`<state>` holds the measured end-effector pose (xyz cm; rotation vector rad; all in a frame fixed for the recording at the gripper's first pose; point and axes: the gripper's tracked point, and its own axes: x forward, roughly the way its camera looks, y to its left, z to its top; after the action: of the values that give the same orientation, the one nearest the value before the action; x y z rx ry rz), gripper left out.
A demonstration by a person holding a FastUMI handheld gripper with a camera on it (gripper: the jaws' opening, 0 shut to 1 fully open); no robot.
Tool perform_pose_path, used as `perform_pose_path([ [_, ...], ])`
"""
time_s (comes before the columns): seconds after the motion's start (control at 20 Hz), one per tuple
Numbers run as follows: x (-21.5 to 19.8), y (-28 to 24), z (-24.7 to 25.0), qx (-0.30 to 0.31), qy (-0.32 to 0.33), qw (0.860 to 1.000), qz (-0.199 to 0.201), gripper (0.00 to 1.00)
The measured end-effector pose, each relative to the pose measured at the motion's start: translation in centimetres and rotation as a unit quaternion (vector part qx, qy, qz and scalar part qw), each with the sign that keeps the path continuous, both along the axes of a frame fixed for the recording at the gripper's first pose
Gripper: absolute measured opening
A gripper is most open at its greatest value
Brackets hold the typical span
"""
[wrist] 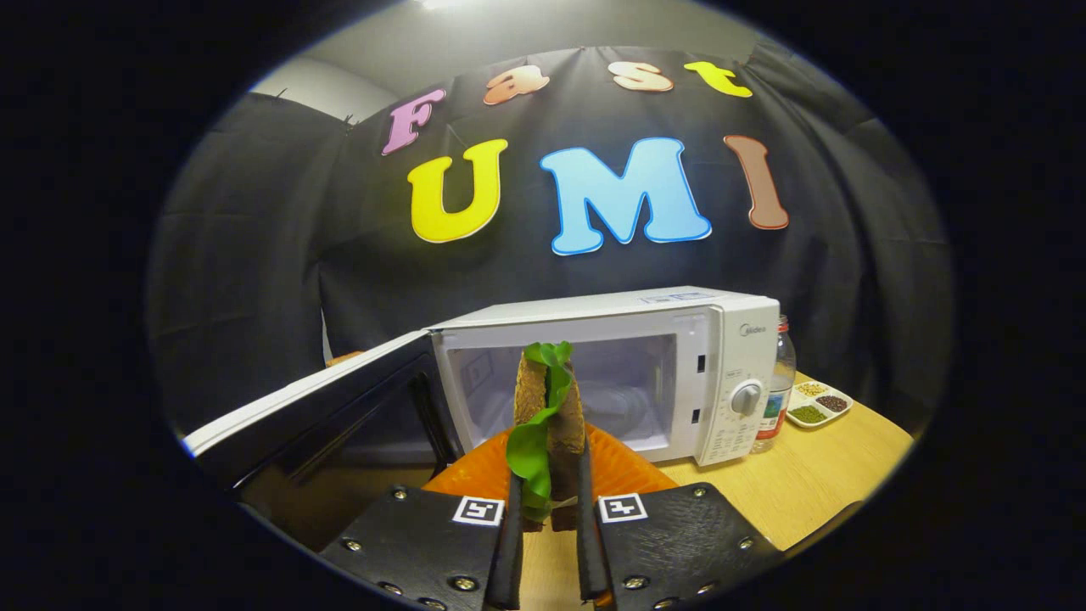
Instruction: Open the microwave, put the food inside, and close the microwave door.
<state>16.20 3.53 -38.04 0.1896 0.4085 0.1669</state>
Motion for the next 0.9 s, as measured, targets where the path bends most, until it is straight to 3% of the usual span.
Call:
perform_pose_path([
  [0.4, 7.7, 2.5, -4.9, -0.007, 0.038, 0.999, -0.01, 0.26],
  [0.9, 16.6, 5.8, -8.1, 0.008, 0.03, 0.999, -0.02, 0.26],
])
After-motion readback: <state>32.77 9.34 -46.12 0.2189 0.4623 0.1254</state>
